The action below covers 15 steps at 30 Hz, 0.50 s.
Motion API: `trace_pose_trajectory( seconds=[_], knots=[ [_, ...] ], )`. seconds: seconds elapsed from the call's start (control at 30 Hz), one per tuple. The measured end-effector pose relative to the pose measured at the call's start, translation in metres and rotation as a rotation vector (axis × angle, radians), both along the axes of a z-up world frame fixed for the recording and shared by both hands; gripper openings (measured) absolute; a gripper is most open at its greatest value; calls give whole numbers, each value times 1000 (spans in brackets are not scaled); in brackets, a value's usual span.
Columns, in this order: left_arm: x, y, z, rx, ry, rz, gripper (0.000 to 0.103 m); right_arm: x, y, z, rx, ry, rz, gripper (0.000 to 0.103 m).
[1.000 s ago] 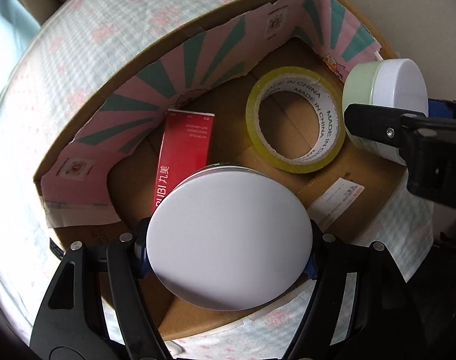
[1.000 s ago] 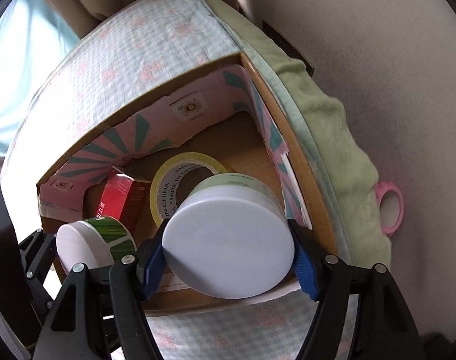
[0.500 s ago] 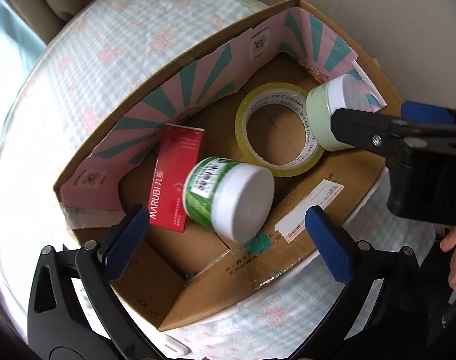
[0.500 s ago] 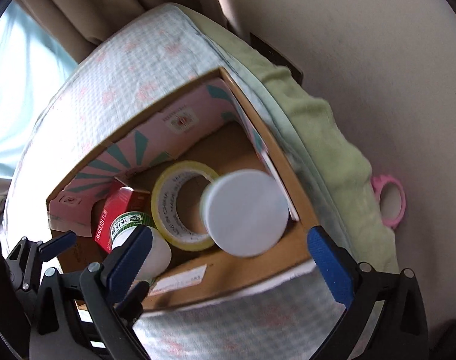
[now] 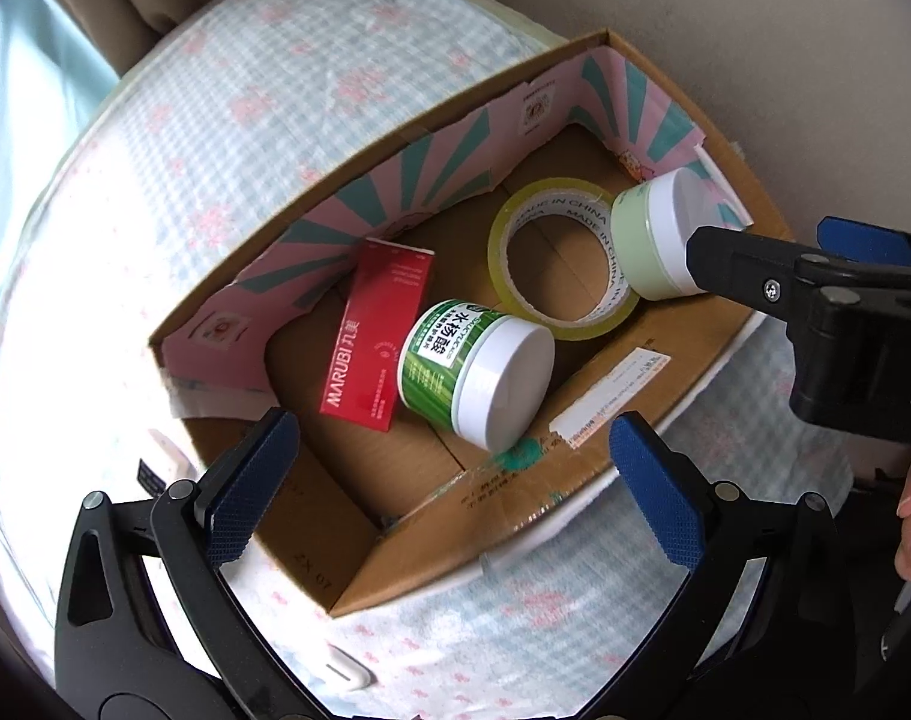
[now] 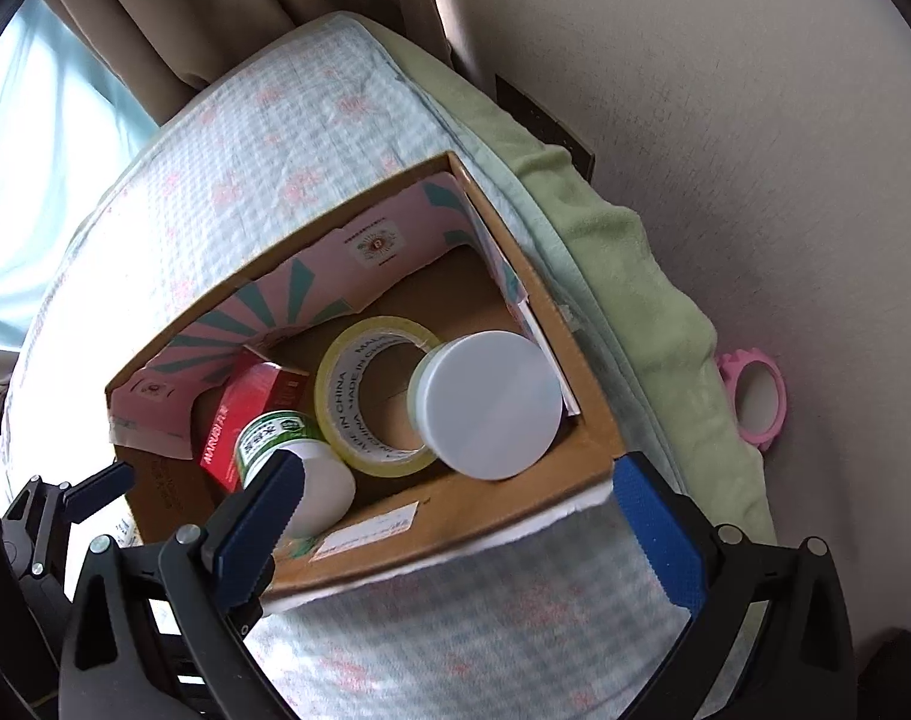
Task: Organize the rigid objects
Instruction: 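Open the left tool releasing its jar while the right tool releases the green jar, then move both tools back toward the small white cap and pill bottle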
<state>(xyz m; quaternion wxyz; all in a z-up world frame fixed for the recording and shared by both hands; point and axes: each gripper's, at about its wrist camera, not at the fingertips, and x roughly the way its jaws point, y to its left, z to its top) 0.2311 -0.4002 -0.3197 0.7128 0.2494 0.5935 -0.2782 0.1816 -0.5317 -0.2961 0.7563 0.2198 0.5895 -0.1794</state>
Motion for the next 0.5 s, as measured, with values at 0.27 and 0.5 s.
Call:
trace_pose_trajectory(
  seconds=[0.27,0.5],
  knots=[
    [-12,21,48,-35,-44,41,103,-9,11,41,-16,-64,-7,103],
    [-16,60,85,-69,-80,128,103,-14,24,80,-23,-119,21,103]
  ],
)
